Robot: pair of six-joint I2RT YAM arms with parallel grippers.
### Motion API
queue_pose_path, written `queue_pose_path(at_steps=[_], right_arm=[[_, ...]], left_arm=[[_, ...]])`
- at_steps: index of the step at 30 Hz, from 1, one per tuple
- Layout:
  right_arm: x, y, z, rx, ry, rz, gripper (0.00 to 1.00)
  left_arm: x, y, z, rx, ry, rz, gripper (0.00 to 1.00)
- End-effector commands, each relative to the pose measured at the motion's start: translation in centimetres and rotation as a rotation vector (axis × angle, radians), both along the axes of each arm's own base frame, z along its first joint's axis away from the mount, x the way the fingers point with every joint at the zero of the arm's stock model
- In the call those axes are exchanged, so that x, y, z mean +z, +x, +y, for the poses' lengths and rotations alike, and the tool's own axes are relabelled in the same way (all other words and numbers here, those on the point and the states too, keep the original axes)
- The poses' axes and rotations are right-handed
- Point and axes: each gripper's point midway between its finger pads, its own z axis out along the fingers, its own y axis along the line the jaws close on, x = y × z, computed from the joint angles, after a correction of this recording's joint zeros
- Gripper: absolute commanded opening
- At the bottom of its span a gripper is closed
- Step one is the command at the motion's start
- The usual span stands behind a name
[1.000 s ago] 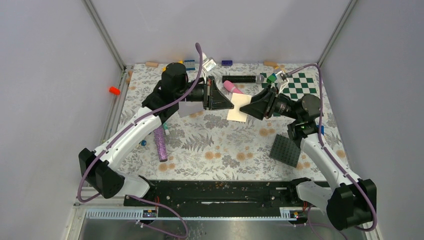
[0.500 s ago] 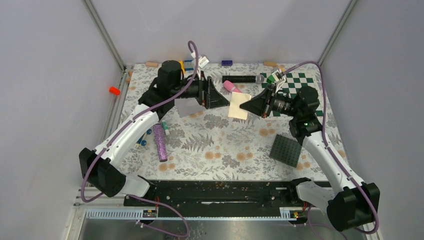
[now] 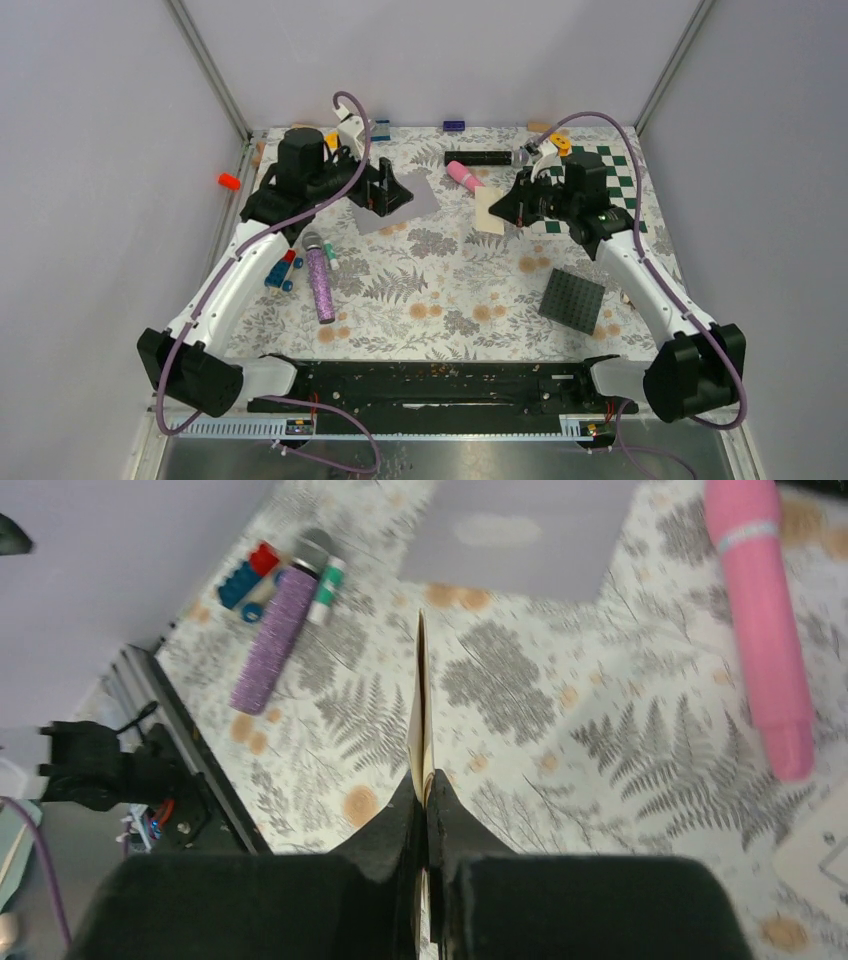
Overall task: Place the letter into the envelope and seal it
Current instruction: Fold the letter, then place the letter at the center of the board.
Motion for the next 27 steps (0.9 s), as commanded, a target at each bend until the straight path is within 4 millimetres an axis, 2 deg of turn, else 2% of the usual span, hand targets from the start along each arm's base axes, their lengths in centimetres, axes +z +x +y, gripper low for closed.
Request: queue_pose_path(at_steps=[1,7,10,13,19,27], right_arm=[[-1.8,1.4,-1.7,-0.084,-0.134,0.024,0.0],[-3.2,2.4,-2.9,-0.122,-0.218,0.018,0.0],[-5.2,3.2,-2.9,-0.125,-0.244,0.077,0.0],[-7.1,4.7,-2.8,-0.134,-0.28,0.146,0.0],[-10.7,8.2,-3.9,-0.216,-0.387,0.197,0.0],[-13.5,11.2,-3.5,-0.363,-0.305,0.304,0.0]], left_arm=[[-3.6,2.8,2.8,0.105,0.208,-0.075,0.99],[-8.3,6.7,4.8,0.203,0.393,-0.045,0.99],[-9.7,7.6,5.2,0.243,0.425,0.007,0.98],[-10.8,7.8,5.2,0.244,0.438,0.049,0.97],[-11.1,6.9,5.3,0.243,0.423,0.066,0.97],[-10.3,5.5,5.0,0.237,0.362,0.054,0.97]])
